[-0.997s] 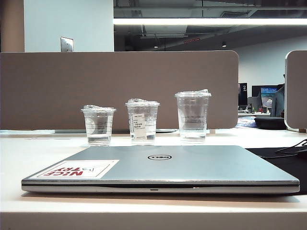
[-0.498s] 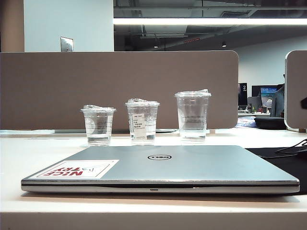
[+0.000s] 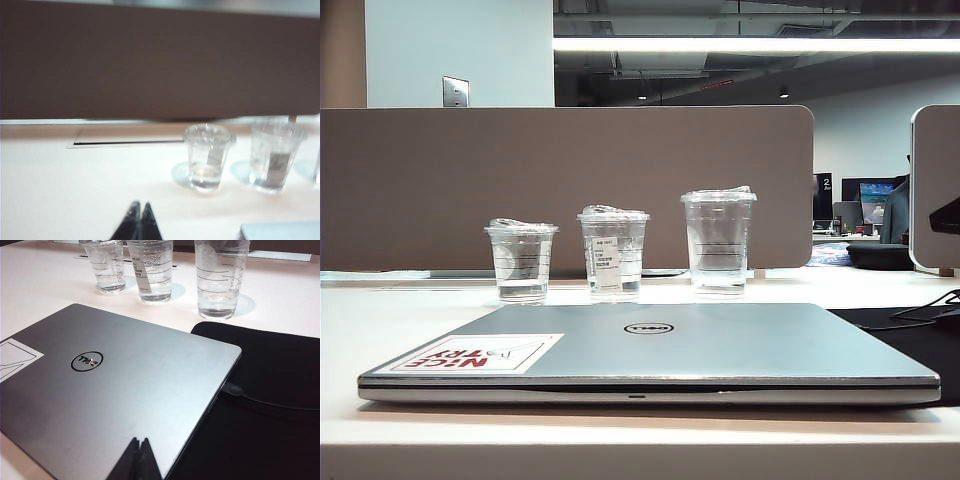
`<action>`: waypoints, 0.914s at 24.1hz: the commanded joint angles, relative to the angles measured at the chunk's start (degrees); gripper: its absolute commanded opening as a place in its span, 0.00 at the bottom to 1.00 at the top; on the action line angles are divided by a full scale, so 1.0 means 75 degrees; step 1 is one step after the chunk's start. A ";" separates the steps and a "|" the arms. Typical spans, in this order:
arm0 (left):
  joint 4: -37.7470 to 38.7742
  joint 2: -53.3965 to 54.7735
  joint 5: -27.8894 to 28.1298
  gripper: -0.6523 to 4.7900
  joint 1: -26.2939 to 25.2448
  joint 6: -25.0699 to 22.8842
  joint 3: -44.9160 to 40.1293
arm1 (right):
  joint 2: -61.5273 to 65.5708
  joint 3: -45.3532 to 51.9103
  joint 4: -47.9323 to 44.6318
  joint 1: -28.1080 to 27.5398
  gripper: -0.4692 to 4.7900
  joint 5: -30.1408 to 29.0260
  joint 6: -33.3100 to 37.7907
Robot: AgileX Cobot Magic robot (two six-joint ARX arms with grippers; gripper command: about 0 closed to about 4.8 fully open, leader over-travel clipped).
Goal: Pick up the coffee cup on the left and place it on the left side of the laptop.
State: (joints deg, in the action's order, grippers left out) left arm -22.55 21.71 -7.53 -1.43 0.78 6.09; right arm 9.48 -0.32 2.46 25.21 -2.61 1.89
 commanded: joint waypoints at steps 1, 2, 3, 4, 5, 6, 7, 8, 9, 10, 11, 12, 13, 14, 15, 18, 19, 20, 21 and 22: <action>-0.2020 0.2346 -0.0207 0.13 -0.0012 -0.0880 0.0391 | -0.0003 0.0032 -0.0152 0.0012 0.08 0.0009 0.0000; -0.2428 0.2973 -0.0248 0.18 -0.0012 -0.0941 0.0510 | 0.0000 0.0032 -0.0152 0.0015 0.08 0.0009 0.0000; -0.3232 0.4357 -0.0414 0.39 -0.0012 -0.0988 0.0833 | 0.0000 0.0032 -0.0152 0.0015 0.08 0.0009 0.0000; -0.3949 0.5689 -0.0600 0.55 -0.0012 -0.1005 0.1227 | 0.0003 0.0032 -0.0154 0.0017 0.08 0.0012 0.0000; -0.4351 0.6443 -0.0772 0.60 -0.0012 -0.1017 0.1495 | 0.0029 0.0032 -0.0152 0.0017 0.08 0.0009 0.0000; -0.4992 0.7548 -0.1192 0.67 -0.0047 -0.1017 0.1926 | 0.0041 0.0032 -0.0134 0.0020 0.08 0.0009 0.0000; -0.5310 0.8169 -0.1550 0.70 -0.0082 -0.1017 0.2209 | 0.0041 0.0032 -0.0134 0.0023 0.08 0.0012 0.0000; -0.5543 0.9104 -0.2078 0.73 -0.0111 -0.1020 0.2731 | 0.0044 0.0032 -0.0131 0.0023 0.08 0.0009 0.0000; -0.5523 0.9600 -0.2305 0.79 -0.0111 -0.1020 0.3063 | 0.0044 0.0032 -0.0134 0.0023 0.08 0.0012 0.0000; -0.5520 1.0401 -0.2669 0.91 -0.0114 -0.1020 0.3611 | 0.0050 0.0032 -0.0131 0.0020 0.08 0.0012 0.0000; -0.5517 1.0899 -0.2926 0.99 -0.0111 -0.1020 0.3963 | 0.0052 0.0032 -0.0128 0.0023 0.08 0.0009 0.0000; -0.5517 1.1415 -0.3206 1.00 -0.0108 -0.1020 0.4348 | 0.0052 0.0032 -0.0134 0.0023 0.08 0.0009 0.0000; -0.5517 1.1811 -0.3410 1.00 -0.0102 -0.1017 0.4648 | 0.0052 0.0032 -0.0128 0.0015 0.08 0.0009 0.0000; -0.5514 1.2199 -0.3593 1.00 -0.0099 -0.1017 0.4966 | 0.0052 0.0032 -0.0131 0.0017 0.08 0.0009 0.0000; -0.5514 1.2441 -0.3643 1.00 -0.0099 -0.1020 0.5158 | 0.0052 0.0032 -0.0131 0.0017 0.08 0.0012 0.0000; -0.5511 1.3359 -0.3990 1.00 -0.0102 -0.1023 0.5878 | 0.0052 0.0032 -0.0131 0.0020 0.08 0.0009 0.0000; -0.5511 1.3490 -0.4033 1.00 -0.0102 -0.1026 0.5980 | 0.0052 0.0032 -0.0131 0.0020 0.08 0.0012 0.0000; -0.5517 1.3700 -0.4051 1.00 -0.0096 -0.1026 0.6140 | 0.0052 0.0032 -0.0131 0.0017 0.08 0.0012 0.0000; -0.5520 1.3866 -0.4130 1.00 -0.0087 -0.1035 0.6254 | 0.0052 0.0032 -0.0131 0.0017 0.08 0.0012 0.0000; -0.5517 1.4015 -0.4173 1.00 -0.0087 -0.1026 0.6379 | 0.0052 0.0032 -0.0131 0.0017 0.08 0.0012 0.0000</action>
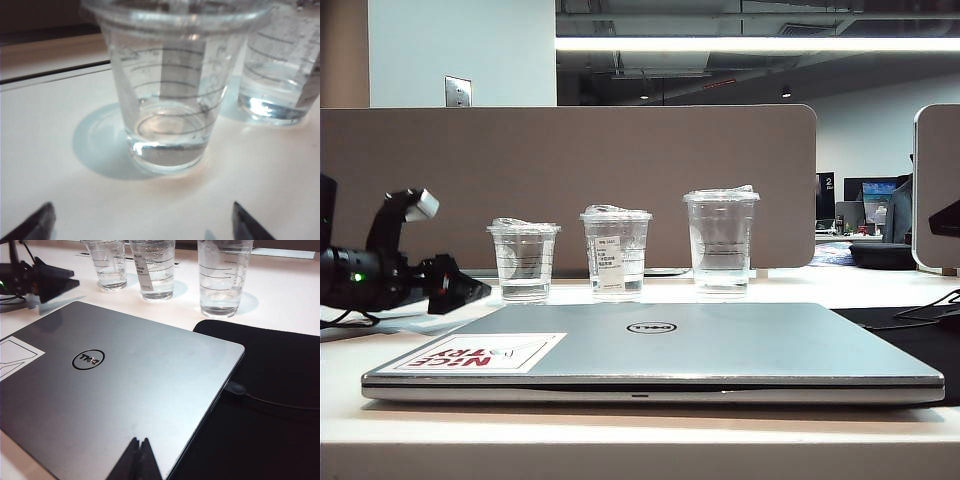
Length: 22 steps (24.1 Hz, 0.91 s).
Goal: Pick up the coffee cup on the left and place it on the left side of the laptop.
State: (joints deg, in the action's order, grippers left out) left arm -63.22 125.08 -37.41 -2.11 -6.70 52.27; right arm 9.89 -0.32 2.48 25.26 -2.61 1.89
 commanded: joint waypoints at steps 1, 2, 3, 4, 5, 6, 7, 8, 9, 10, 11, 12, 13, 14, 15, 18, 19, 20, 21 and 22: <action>-0.0093 0.0306 -0.0189 1.00 0.0003 -0.0023 0.0277 | -0.0003 0.0032 -0.0134 0.0012 0.08 0.0009 0.0000; -0.0093 0.0385 -0.0192 1.00 0.0003 -0.0023 0.0335 | 0.0000 0.0032 -0.0134 0.0012 0.08 0.0012 0.0000; -0.0093 0.0478 -0.0283 1.00 0.0017 -0.0023 0.0425 | 0.0000 0.0032 -0.0134 0.0012 0.08 0.0012 0.0000; -0.0090 0.0507 -0.0332 1.00 0.0041 -0.0023 0.0463 | 0.0000 0.0032 -0.0134 0.0012 0.08 0.0012 0.0000; -0.0090 0.0548 -0.0335 1.00 0.0052 -0.0026 0.0525 | 0.0000 0.0032 -0.0134 0.0012 0.08 0.0012 0.0000; -0.0085 0.0580 -0.0364 1.00 0.0099 -0.0044 0.0589 | 0.0000 0.0032 -0.0131 0.0012 0.08 0.0009 0.0000; -0.0050 0.0621 -0.0364 1.00 0.0128 -0.0050 0.0662 | 0.0000 0.0032 -0.0134 0.0012 0.08 0.0012 0.0000; 0.0087 0.0729 -0.0519 1.00 0.0201 -0.0050 0.0889 | 0.0000 0.0032 -0.0134 0.0012 0.08 0.0012 0.0000; 0.0251 0.0784 -0.0597 1.00 0.0242 -0.0047 0.1035 | -0.0003 0.0032 -0.0134 0.0012 0.08 0.0012 0.0000; 0.0603 0.0868 -0.0632 1.00 0.0358 -0.0061 0.1271 | -0.0003 0.0032 -0.0134 0.0012 0.08 0.0012 0.0000; 0.0731 0.0915 -0.0580 1.00 0.0399 -0.0105 0.1373 | 0.0000 0.0032 -0.0131 0.0012 0.08 0.0009 0.0000; 0.0790 0.1029 -0.0408 1.00 0.0504 -0.0117 0.1553 | 0.0000 0.0032 -0.0131 0.0012 0.08 0.0009 0.0000; 0.0775 0.1105 -0.0280 1.00 0.0574 -0.0122 0.1661 | 0.0000 0.0032 -0.0134 0.0012 0.08 0.0012 0.0000; 0.0772 0.1166 -0.0204 1.00 0.0615 -0.0134 0.1746 | 0.0003 0.0032 -0.0134 0.0012 0.08 0.0012 0.0000; 0.0775 0.1215 -0.0117 1.00 0.0644 -0.0134 0.1804 | 0.0003 0.0032 -0.0134 0.0012 0.08 0.0009 0.0000; 0.0778 0.1364 0.0017 1.00 0.0740 -0.0137 0.2005 | 0.0003 0.0032 -0.0134 0.0012 0.08 0.0012 0.0000; 0.0778 0.1419 0.0076 1.00 0.0752 -0.0134 0.2081 | 0.0003 0.0032 -0.0134 0.0012 0.08 0.0012 0.0000; 0.0790 0.1445 0.0134 1.00 0.0772 -0.0137 0.2136 | 0.0003 0.0032 -0.0134 0.0012 0.08 0.0012 0.0000; 0.0793 0.1492 0.0245 1.00 0.0799 -0.0134 0.2206 | 0.0003 0.0032 -0.0134 0.0012 0.08 0.0012 0.0000; 0.0796 0.1530 0.0248 1.00 0.0828 -0.0134 0.2294 | 0.0003 0.0032 -0.0134 0.0012 0.08 0.0012 0.0000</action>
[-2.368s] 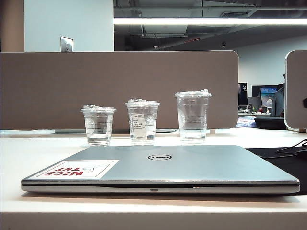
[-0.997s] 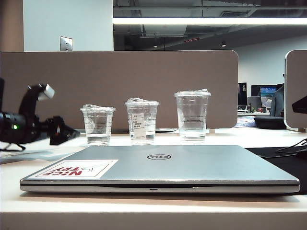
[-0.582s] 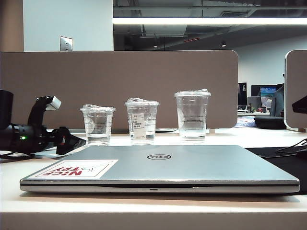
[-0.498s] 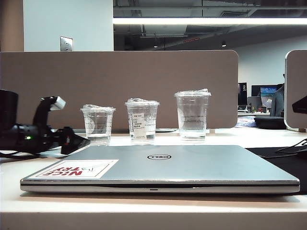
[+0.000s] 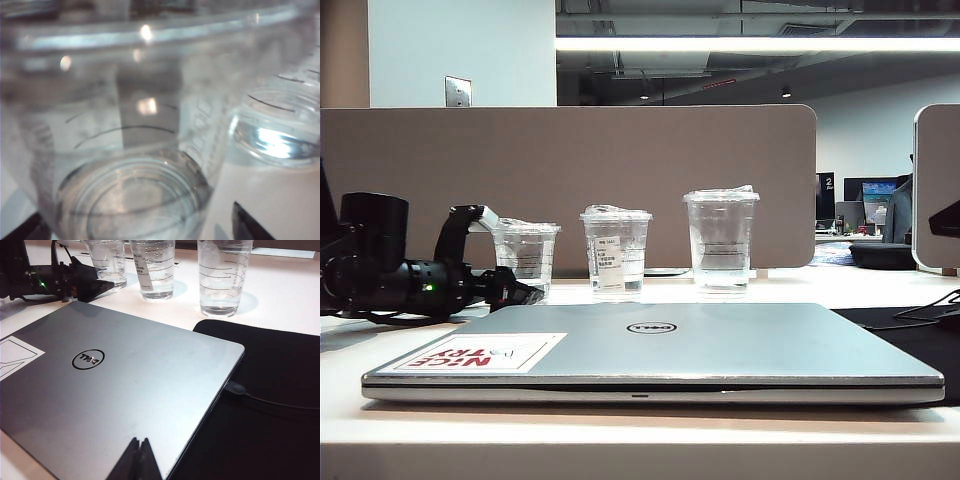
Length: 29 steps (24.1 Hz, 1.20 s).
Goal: Pick up the coffee cup on the left and place it on the left side of the laptop.
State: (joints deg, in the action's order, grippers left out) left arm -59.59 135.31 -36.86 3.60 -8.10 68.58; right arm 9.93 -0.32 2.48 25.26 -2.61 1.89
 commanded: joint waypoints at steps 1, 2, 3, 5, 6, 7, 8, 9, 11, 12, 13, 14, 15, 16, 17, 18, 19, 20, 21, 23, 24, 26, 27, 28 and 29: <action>0.0315 0.0198 0.0213 1.00 0.0085 0.0052 0.0201 | -0.0003 0.0032 -0.0134 0.0012 0.08 0.0009 0.0000; 0.0385 0.0233 0.0277 1.00 0.0122 0.0050 0.0338 | -0.0003 0.0032 -0.0134 0.0012 0.08 0.0012 0.0000; 0.0420 0.0242 0.0306 1.00 0.0128 0.0052 0.0405 | -0.0003 0.0032 -0.0134 0.0012 0.08 0.0012 0.0000; 0.0589 0.0294 0.0318 1.00 0.0143 0.0052 0.0592 | 0.0000 0.0032 -0.0134 0.0012 0.08 0.0012 0.0000; 0.0682 0.0312 0.0323 1.00 0.0143 0.0050 0.0662 | 0.0003 0.0032 -0.0134 0.0012 0.08 0.0012 0.0000; 0.0752 0.0347 0.0323 1.00 0.0149 0.0050 0.0755 | 0.0017 0.0032 -0.0134 0.0012 0.08 0.0009 0.0000; 0.0816 0.0358 0.0332 1.00 0.0149 0.0050 0.0804 | 0.0032 0.0032 -0.0131 0.0012 0.08 0.0012 0.0000; 0.0857 0.0388 0.0347 1.00 0.0149 0.0050 0.0860 | 0.0032 0.0032 -0.0131 0.0012 0.08 0.0009 0.0000; 0.0854 0.0388 0.0347 1.00 0.0149 0.0047 0.0880 | 0.0032 0.0032 -0.0134 0.0012 0.08 0.0012 0.0000; 0.0842 0.0388 0.0347 0.97 0.0149 0.0047 0.0880 | 0.0032 0.0032 -0.0134 0.0012 0.08 0.0009 0.0000; 0.0842 0.0388 0.0344 0.85 0.0149 0.0047 0.0889 | 0.0032 0.0032 -0.0134 0.0012 0.08 0.0012 0.0000; 0.0845 0.0388 0.0344 0.81 0.0149 0.0047 0.0889 | 0.0032 0.0032 -0.0134 0.0012 0.08 0.0009 0.0000; 0.0854 0.0388 0.0344 0.74 0.0149 0.0050 0.0886 | 0.0032 0.0032 -0.0134 0.0012 0.08 0.0012 0.0000; 0.0854 0.0388 0.0344 0.69 0.0149 0.0050 0.0889 | 0.0032 0.0032 -0.0134 0.0012 0.08 0.0012 0.0000; 0.0848 0.0388 0.0347 0.68 0.0149 0.0050 0.0886 | 0.0032 0.0032 -0.0134 0.0012 0.08 0.0012 0.0000; 0.0842 0.0388 0.0347 0.68 0.0149 0.0050 0.0886 | 0.0032 0.0032 -0.0134 0.0012 0.08 0.0012 0.0000; 0.0842 0.0388 0.0347 0.68 0.0149 0.0047 0.0886 | 0.0032 0.0032 -0.0134 0.0012 0.08 0.0012 0.0000; 0.0842 0.0388 0.0347 0.68 0.0146 0.0047 0.0886 | 0.0032 0.0032 -0.0134 0.0012 0.08 0.0012 0.0000; 0.0842 0.0385 0.0344 0.68 0.0140 0.0050 0.0886 | 0.0032 0.0032 -0.0134 0.0012 0.08 0.0012 0.0000; 0.0813 0.0385 0.0344 0.68 0.0119 0.0055 0.0886 | 0.0032 0.0032 -0.0131 0.0012 0.08 0.0012 0.0000; 0.0784 0.0385 0.0341 0.68 0.0105 0.0055 0.0886 | 0.0032 0.0032 -0.0131 0.0012 0.08 0.0012 0.0000; 0.0731 0.0318 0.0125 0.68 -0.0020 0.0204 0.0874 | 0.0032 0.0032 -0.0131 0.0012 0.08 0.0012 0.0000; 0.0737 0.0280 -0.0006 0.68 -0.0035 0.0207 0.0871 | 0.0032 0.0032 -0.0134 0.0012 0.08 0.0012 0.0000; 0.0740 0.0216 -0.0210 0.68 -0.0114 0.0242 0.0868 | 0.0032 0.0032 -0.0134 0.0012 0.08 0.0012 0.0000; 0.0740 0.0152 -0.0431 0.68 -0.0134 0.0326 0.0868 | 0.0032 0.0032 -0.0134 0.0012 0.08 0.0012 0.0003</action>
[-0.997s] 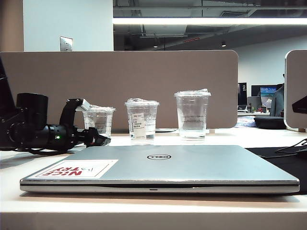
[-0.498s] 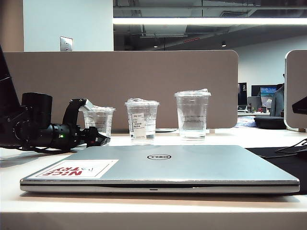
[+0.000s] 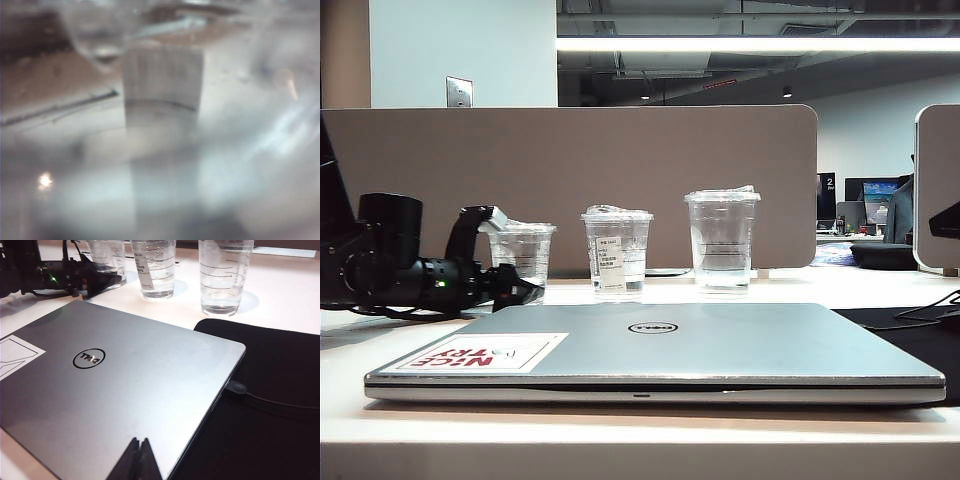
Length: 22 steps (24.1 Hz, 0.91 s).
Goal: Pick up the coffee cup on the left and place it on the left side of the laptop.
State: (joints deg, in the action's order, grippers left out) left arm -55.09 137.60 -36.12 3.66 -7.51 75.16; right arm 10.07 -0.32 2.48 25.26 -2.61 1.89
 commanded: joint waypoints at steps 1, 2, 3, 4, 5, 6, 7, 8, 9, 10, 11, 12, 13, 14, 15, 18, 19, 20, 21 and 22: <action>0.0149 -0.0248 -0.0627 0.68 -0.0230 0.0283 -0.0009 | 0.0015 0.0032 -0.0134 0.0012 0.08 0.0009 0.0000; 0.0157 -0.0323 -0.0758 0.68 -0.0245 0.0341 -0.0009 | 0.0015 0.0032 -0.0134 0.0012 0.08 0.0012 0.0000; 0.0192 -0.0431 -0.0857 0.68 -0.0329 0.0382 -0.0009 | 0.0015 0.0032 -0.0134 0.0012 0.08 0.0012 0.0000; 0.0198 -0.0519 -0.0976 0.68 -0.0370 0.0463 -0.0009 | 0.0015 0.0032 -0.0134 0.0012 0.08 0.0012 0.0000; 0.0213 -0.0624 -0.1099 0.68 -0.0434 0.0527 -0.0009 | 0.0012 0.0032 -0.0134 0.0012 0.08 0.0012 0.0000; 0.0236 -0.0714 -0.1221 0.68 -0.0490 0.0624 -0.0012 | 0.0015 0.0032 -0.0131 0.0012 0.08 0.0012 0.0000; 0.0277 -0.0825 -0.1332 0.68 -0.0571 0.0697 -0.0012 | 0.0012 0.0032 -0.0131 0.0012 0.08 0.0012 0.0000; 0.0323 -0.0944 -0.1428 0.68 -0.0632 0.0688 -0.0023 | 0.0015 0.0032 -0.0134 0.0012 0.08 0.0012 0.0000; 0.0353 -0.1037 -0.1478 0.68 -0.0694 0.0688 -0.0047 | 0.0015 0.0032 -0.0134 0.0012 0.08 0.0012 0.0000; 0.0370 -0.1128 -0.1545 0.68 -0.0752 0.0688 -0.0070 | 0.0015 0.0032 -0.0134 0.0012 0.08 0.0012 0.0000; 0.0347 -0.1268 -0.1559 0.68 -0.0816 0.0659 -0.0152 | 0.0012 0.0032 -0.0131 0.0012 0.08 0.0009 0.0000; 0.0329 -0.1478 -0.1562 0.68 -0.0901 0.0624 -0.0318 | 0.0012 0.0032 -0.0134 0.0012 0.08 0.0012 0.0000; 0.0297 -0.1652 -0.1562 0.68 -0.0968 0.0595 -0.0481 | 0.0012 0.0032 -0.0134 0.0012 0.08 0.0012 0.0000; 0.0262 -0.1786 -0.1562 0.68 -0.1003 0.0586 -0.0618 | 0.0012 0.0032 -0.0134 0.0012 0.08 0.0012 0.0000; 0.0201 -0.1967 -0.1562 0.68 -0.1064 0.0571 -0.0819 | 0.0012 0.0032 -0.0134 0.0012 0.08 0.0012 0.0000; -0.0184 -0.2369 -0.1562 0.68 -0.1198 0.0583 -0.1393 | 0.0012 0.0032 -0.0131 0.0015 0.08 0.0012 0.0000; -0.0382 -0.2515 -0.1559 0.68 -0.1230 0.0609 -0.1632 | 0.0012 0.0032 -0.0134 0.0015 0.08 0.0012 0.0000; -0.0536 -0.2678 -0.1530 0.68 -0.1241 0.0600 -0.1900 | 0.0012 0.0032 -0.0131 0.0015 0.08 0.0012 0.0000; -0.0638 -0.2774 -0.1533 0.68 -0.1285 0.0606 -0.2066 | 0.0012 0.0032 -0.0134 0.0012 0.08 0.0012 0.0000; -0.0790 -0.2929 -0.1524 0.68 -0.1320 0.0606 -0.2349 | 0.0012 0.0032 -0.0131 0.0015 0.08 0.0012 0.0000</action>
State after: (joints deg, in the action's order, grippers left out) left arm -57.98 117.21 -47.31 -5.85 -2.96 59.81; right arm 10.07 -0.32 2.48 25.26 -2.61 1.89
